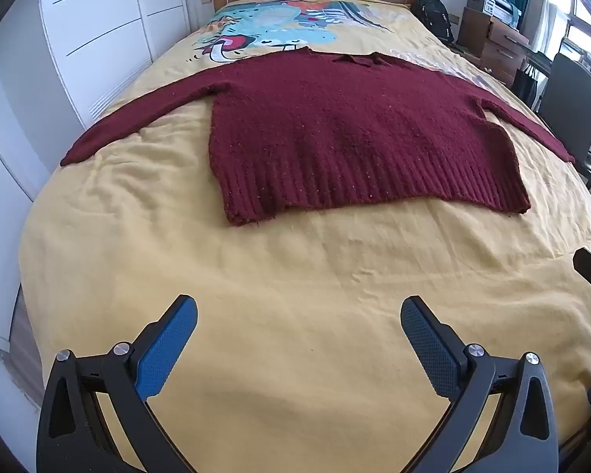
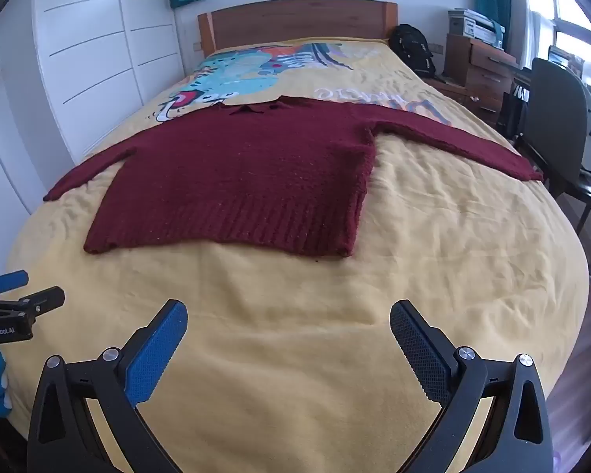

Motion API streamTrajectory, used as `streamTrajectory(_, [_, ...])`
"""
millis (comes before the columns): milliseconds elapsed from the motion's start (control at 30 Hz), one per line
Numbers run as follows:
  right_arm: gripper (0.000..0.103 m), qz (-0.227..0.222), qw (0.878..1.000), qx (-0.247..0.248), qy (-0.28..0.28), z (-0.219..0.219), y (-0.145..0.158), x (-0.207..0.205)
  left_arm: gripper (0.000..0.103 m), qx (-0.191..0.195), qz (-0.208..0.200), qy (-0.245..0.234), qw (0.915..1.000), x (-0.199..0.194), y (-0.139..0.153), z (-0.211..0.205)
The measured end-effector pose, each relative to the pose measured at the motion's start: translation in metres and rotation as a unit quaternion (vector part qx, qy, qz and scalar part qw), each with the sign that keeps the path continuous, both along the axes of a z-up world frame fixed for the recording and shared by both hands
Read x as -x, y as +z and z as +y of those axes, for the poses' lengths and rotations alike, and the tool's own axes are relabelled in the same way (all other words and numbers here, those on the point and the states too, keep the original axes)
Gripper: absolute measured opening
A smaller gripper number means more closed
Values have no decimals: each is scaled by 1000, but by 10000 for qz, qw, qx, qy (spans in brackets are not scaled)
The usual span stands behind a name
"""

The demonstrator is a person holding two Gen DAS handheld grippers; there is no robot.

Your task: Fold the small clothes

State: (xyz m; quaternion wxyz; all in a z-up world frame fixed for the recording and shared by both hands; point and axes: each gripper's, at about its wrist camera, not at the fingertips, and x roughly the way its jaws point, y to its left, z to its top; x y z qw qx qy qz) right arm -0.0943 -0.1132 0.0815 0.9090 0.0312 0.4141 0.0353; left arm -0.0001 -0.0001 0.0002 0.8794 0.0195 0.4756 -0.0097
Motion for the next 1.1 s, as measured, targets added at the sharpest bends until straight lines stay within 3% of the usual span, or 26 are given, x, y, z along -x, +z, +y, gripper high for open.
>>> streamTrajectory(1100, [103, 50, 10000, 34, -13, 3, -3, 0, 102, 47, 67, -86, 9999, 2, -6, -7])
